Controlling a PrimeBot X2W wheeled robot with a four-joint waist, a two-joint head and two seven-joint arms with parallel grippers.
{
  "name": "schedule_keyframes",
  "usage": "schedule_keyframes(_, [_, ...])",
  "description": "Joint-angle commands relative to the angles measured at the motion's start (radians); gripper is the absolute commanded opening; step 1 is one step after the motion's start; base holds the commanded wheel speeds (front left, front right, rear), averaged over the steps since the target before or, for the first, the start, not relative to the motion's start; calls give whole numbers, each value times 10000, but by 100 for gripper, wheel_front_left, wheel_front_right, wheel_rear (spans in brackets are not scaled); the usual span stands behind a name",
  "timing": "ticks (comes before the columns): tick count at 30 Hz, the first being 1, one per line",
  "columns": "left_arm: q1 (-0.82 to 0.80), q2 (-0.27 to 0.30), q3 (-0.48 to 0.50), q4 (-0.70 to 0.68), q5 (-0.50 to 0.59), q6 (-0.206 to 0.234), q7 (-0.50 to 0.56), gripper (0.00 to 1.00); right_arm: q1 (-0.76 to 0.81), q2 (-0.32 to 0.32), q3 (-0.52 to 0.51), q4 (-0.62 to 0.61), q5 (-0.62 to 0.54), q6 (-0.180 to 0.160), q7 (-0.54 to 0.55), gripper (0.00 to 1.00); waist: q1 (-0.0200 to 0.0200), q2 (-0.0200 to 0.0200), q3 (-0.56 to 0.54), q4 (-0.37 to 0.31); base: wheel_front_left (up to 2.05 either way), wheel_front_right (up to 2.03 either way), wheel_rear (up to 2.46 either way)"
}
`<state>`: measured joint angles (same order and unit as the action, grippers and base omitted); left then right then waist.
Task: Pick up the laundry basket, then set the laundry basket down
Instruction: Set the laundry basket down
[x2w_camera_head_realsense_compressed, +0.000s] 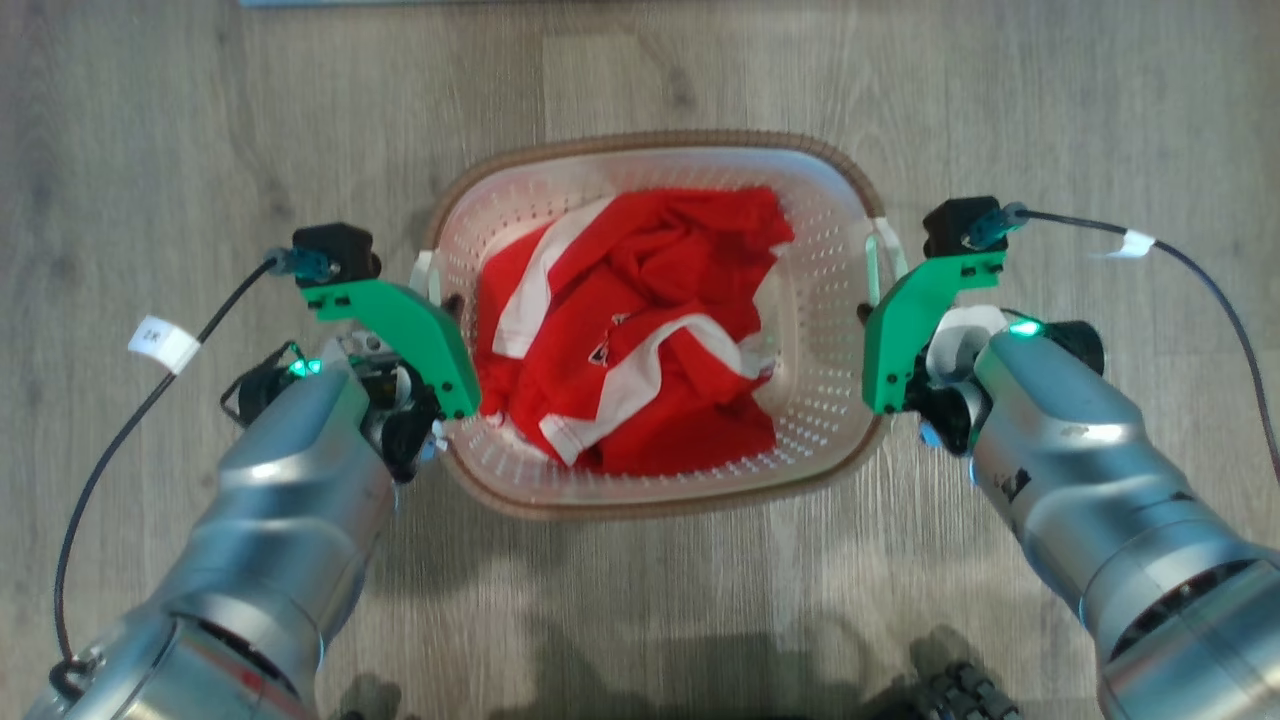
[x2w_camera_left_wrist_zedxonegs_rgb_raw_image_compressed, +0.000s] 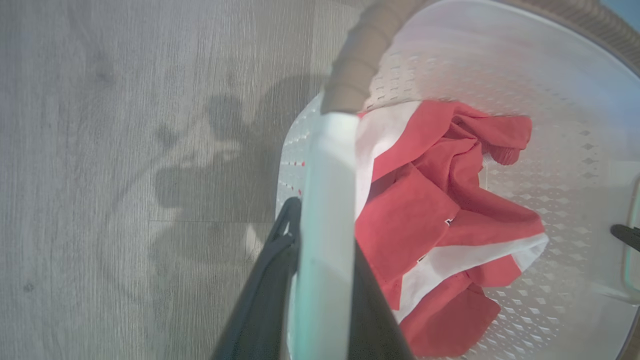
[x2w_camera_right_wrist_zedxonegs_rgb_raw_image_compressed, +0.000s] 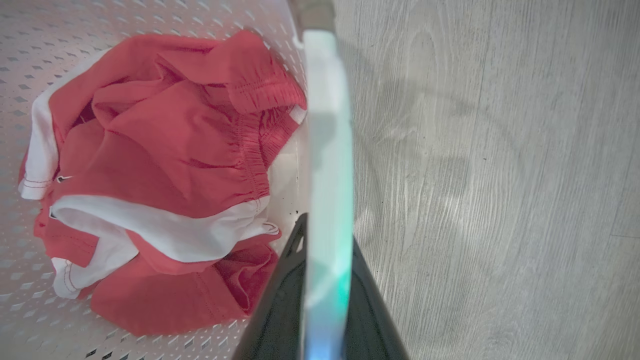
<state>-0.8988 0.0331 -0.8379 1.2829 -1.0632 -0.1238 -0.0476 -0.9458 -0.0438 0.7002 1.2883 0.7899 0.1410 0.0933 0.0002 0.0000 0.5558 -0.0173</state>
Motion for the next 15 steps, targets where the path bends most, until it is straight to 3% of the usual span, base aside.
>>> schedule_keyframes(1, [-462, 290, 97, -85, 58, -69, -266, 0, -78, -247, -24, 24, -175, -103, -256, 0, -2, 0, 412, 14, 0, 0, 0])
schedule_keyframes(15, [-814, 206, -257, -75, 208, -69, -1352, 0, -220, -592, -1150, 24, -1388, -103, -1005, 0, -2, 0, 1583, -35, 0, 0, 0])
